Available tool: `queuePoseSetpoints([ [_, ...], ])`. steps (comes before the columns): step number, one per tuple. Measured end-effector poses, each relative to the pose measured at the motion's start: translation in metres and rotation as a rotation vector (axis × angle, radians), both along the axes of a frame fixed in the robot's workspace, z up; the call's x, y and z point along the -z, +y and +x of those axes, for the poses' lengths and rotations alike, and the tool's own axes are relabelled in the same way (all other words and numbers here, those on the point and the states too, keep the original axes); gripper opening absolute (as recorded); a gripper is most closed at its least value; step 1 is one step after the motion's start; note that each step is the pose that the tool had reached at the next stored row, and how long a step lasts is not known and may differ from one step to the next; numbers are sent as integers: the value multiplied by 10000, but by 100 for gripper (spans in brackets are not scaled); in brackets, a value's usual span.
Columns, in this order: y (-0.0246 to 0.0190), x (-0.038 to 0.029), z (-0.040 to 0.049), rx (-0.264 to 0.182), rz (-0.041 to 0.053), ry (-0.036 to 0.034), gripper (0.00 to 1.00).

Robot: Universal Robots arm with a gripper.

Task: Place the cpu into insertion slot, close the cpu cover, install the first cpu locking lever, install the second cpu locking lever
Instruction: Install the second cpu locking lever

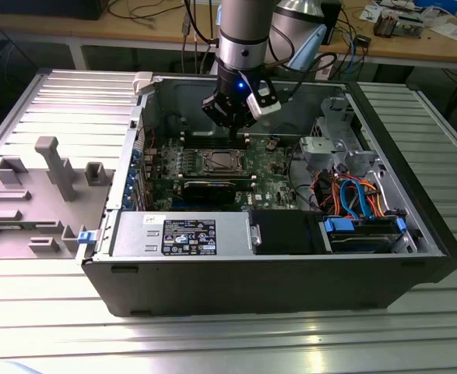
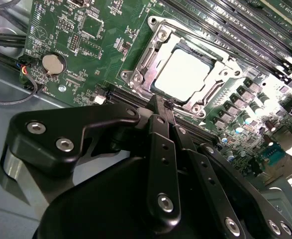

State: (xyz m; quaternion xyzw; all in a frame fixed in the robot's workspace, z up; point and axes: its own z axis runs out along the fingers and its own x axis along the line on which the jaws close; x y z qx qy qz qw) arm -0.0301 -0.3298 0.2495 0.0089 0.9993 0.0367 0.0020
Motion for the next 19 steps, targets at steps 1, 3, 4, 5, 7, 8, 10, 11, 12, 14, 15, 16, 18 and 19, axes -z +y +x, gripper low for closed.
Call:
queuePoseSetpoints([
  [1, 0, 0, 0, 0, 0, -1, 11],
  [3, 0, -1, 0, 0, 0, 0, 11],
  [4, 0, -1, 0, 0, 0, 0, 11],
  [5, 0, -1, 0, 0, 0, 0, 11],
  [7, 0, -3, 0, -1, -49, 3, 11],
  [8, 0, -2, 0, -1, -144, 0, 11],
  [10, -1, -2, 0, -2, -157, 0, 11],
  [11, 0, -2, 0, 0, -158, 0, 11],
  [12, 0, -2, 0, -1, -159, 0, 11],
  [14, 0, -2, 0, 0, -160, 0, 11],
  [15, -1, -1, 0, 2, -160, 0, 11],
  [16, -4, -1, 0, 1, -160, 0, 11],
  [18, -7, -1, 0, 0, -161, -1, 11],
  [19, -10, -1, 0, 0, -162, -1, 11],
])
